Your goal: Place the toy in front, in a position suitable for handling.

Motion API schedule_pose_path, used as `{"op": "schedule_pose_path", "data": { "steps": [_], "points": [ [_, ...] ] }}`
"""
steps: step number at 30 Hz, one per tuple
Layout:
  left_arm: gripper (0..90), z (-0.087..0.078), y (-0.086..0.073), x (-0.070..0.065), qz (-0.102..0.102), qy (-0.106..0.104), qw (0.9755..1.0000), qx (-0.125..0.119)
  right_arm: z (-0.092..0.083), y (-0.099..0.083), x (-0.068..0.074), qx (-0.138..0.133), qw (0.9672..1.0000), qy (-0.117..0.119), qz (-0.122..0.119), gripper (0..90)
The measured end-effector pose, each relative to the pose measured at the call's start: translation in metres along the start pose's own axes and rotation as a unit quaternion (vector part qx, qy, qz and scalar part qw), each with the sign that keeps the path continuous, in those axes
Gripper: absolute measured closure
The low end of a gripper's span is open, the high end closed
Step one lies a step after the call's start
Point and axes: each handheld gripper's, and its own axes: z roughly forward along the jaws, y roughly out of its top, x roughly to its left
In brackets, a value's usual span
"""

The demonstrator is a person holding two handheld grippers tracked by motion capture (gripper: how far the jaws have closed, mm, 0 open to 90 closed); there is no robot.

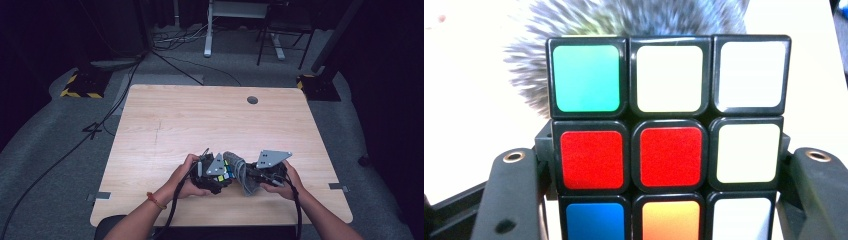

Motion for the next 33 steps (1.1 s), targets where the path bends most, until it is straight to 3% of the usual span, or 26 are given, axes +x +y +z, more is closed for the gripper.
{"op": "schedule_pose_path", "data": {
  "steps": [4,10,12,15,20,22,27,31,33],
  "points": [
    [33.5,-0.004,-0.002,0.002,-0.003,0.006,1.0,0.0,0.002,0.001,0.002,0.001,1.0,0.002,-0.004,79.8],
    [33.5,0.006,-0.001,-0.002,0.004,-0.001,0.9998,0.02,-0.01,0.016,0.017,-0.052,0.998,0.034,-0.008,79.7],
    [33.5,0.009,0.001,-0.005,0.012,-0.006,0.9997,0.02,-0.011,0.022,0.023,-0.056,0.998,0.017,-0.022,79.6],
    [33.5,0.007,0.002,-0.006,0.013,-0.011,0.9997,0.015,-0.009,0.021,0.021,-0.051,0.9983,-0.017,-0.024,79.6],
    [33.5,0.0,0.0,-0.003,0.004,-0.005,1.0,0.003,0.0,0.007,0.007,-0.015,0.9995,-0.028,-0.003,79.7],
    [33.6,-0.004,0.0,0.0,-0.006,-0.007,0.9999,-0.009,0.003,0.001,0.004,-0.003,0.9992,-0.039,-0.005,79.7],
    [33.5,-0.012,0.0,0.006,-0.01,0.011,0.9998,-0.01,0.0,-0.001,0.005,-0.039,0.999,-0.022,-0.004,79.7],
    [33.5,-0.01,-0.003,0.005,-0.013,0.007,0.9999,-0.002,-0.006,0.008,0.016,-0.062,0.998,0.006,-0.016,79.6],
    [33.5,-0.006,-0.002,0.004,-0.012,0.005,0.9999,0.0,-0.01,0.013,0.019,-0.084,0.996,0.03,-0.008,79.6]
  ]
}}
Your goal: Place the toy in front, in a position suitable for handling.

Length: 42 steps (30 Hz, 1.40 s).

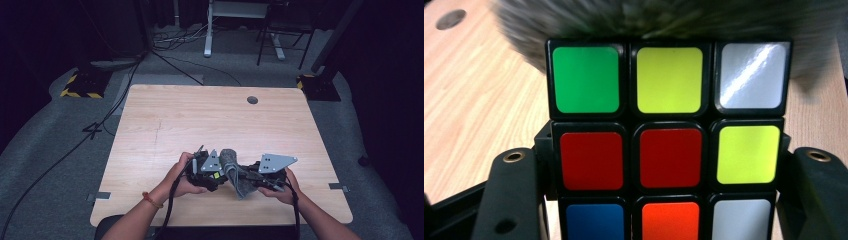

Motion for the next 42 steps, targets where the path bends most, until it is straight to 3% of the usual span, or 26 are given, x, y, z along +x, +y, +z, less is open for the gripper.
{"op": "schedule_pose_path", "data": {
  "steps": [4,6,11,13,18,21,24,27,30,32,39,42],
  "points": [
    [33.5,0.006,0.003,-0.005,0.002,-0.012,0.9999,0.001,-0.003,0.011,0.004,-0.01,0.9998,-0.001,-0.017,79.5],
    [33.5,0.007,0.004,-0.007,0.004,-0.012,0.9999,0.005,-0.002,0.011,0.003,-0.009,0.9998,-0.008,-0.014,79.6],
    [33.5,0.005,0.005,-0.008,0.009,-0.013,0.9999,0.002,0.003,0.001,-0.011,0.022,0.9995,-0.024,-0.001,80.3],
    [33.5,0.003,0.006,-0.008,0.014,-0.01,0.9998,-0.003,0.004,-0.006,-0.019,0.032,0.9991,-0.02,0.019,80.3],
    [33.5,-0.009,0.006,-0.003,0.007,0.001,0.9998,-0.021,0.006,-0.015,-0.023,0.065,0.9975,-0.021,0.019,80.3],
    [33.5,-0.009,0.006,-0.002,0.006,0.013,0.9998,-0.012,0.004,-0.012,-0.019,0.058,0.9982,-0.011,0.013,80.3],
    [33.5,-0.006,0.004,0.001,-0.004,0.007,0.9999,-0.009,0.0,-0.004,-0.013,0.045,0.999,-0.006,0.001,80.3],
    [33.5,0.003,0.006,-0.002,0.003,0.004,1.0,0.006,-0.006,0.004,-0.008,0.015,0.9998,0.013,0.005,80.3],
    [33.5,0.012,0.012,-0.009,0.021,-0.001,0.9996,0.019,-0.008,0.013,0.0,0.007,0.9999,0.007,-0.013,80.2],
    [33.5,0.013,0.013,-0.012,0.026,-0.006,0.9994,0.02,-0.008,0.014,0.0,-0.001,1.0,0.003,-0.009,80.2],
    [33.5,0.01,0.012,-0.014,0.03,-0.016,0.9992,0.02,-0.001,0.006,-0.008,0.034,0.999,-0.028,-0.004,80.2],
    [33.5,0.005,0.013,-0.014,0.028,-0.017,0.9994,0.012,0.0,-0.002,-0.011,0.05,0.9983,-0.029,0.002,80.2]
  ]
}}
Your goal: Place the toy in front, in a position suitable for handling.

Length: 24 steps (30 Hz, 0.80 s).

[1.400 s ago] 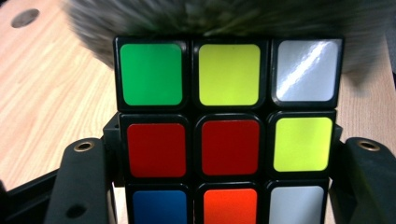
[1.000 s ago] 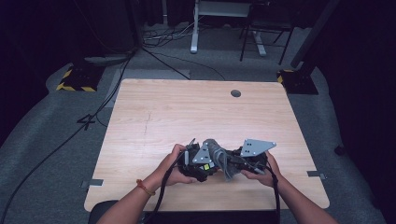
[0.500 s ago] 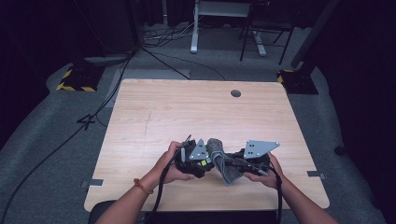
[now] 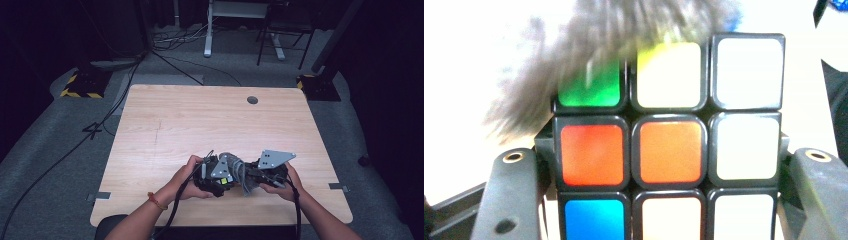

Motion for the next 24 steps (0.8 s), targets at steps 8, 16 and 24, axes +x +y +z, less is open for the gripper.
{"op": "schedule_pose_path", "data": {
  "steps": [8,16,24],
  "points": [
    [33.5,-0.01,-0.005,0.007,-0.001,0.017,0.9998,-0.005,0.005,-0.011,-0.001,0.033,0.999,0.032,0.0,79.8],
    [33.4,0.0,-0.007,0.006,-0.003,0.009,1.0,0.003,-0.005,0.004,0.011,-0.013,0.9993,0.032,-0.013,79.7],
    [33.3,0.015,-0.005,-0.002,0.013,-0.005,0.9998,0.018,-0.005,0.011,0.018,-0.026,0.999,0.031,-0.019,79.6]
  ]
}}
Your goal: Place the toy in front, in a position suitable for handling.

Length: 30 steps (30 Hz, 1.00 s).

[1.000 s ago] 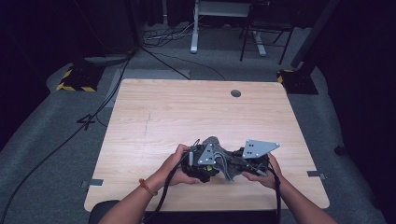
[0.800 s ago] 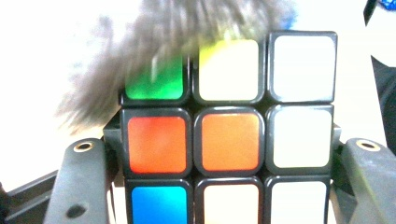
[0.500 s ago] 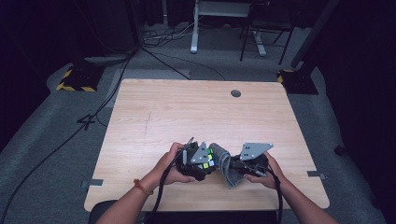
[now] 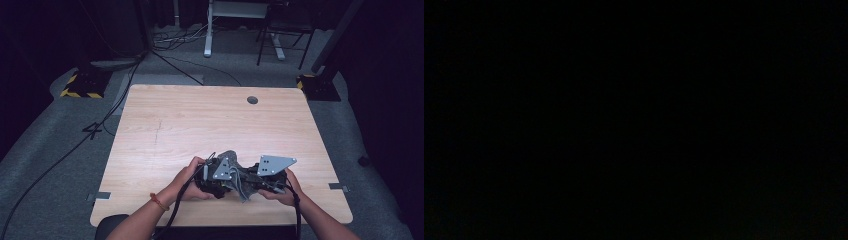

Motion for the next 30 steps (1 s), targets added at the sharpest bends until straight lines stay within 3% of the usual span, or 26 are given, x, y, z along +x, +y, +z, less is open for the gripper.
{"op": "schedule_pose_path", "data": {
  "steps": [3,9,16,18,22,24,30],
  "points": [
    [33.4,-0.003,-0.001,0.001,0.001,0.007,1.0,-0.005,0.002,-0.004,-0.007,0.013,0.9998,-0.017,0.001,79.6],
    [33.5,-0.017,-0.001,0.005,-0.013,0.02,0.999,-0.038,0.004,-0.024,-0.027,0.038,0.998,-0.033,0.04,79.7],
    [33.4,-0.023,-0.001,0.006,-0.02,0.017,0.9971,-0.071,0.012,-0.032,-0.032,0.052,0.9966,-0.02,0.061,79.7],
    [33.4,-0.024,-0.001,0.006,-0.022,0.007,0.9965,-0.08,0.014,-0.033,-0.032,0.052,0.9964,-0.015,0.065,79.6],
    [33.4,-0.02,-0.001,0.006,-0.019,0.002,0.9969,-0.077,0.017,-0.035,-0.032,0.044,0.9959,0.001,0.079,79.6],
    [33.3,-0.018,-0.001,0.004,-0.013,0.005,0.9975,-0.069,0.016,-0.035,-0.03,0.024,0.9957,0.025,0.086,79.6],
    [32.9,-0.016,-0.001,0.004,-0.004,0.011,0.9982,-0.058,0.013,-0.033,-0.027,0.014,0.9968,0.018,0.076,79.7]
  ]
}}
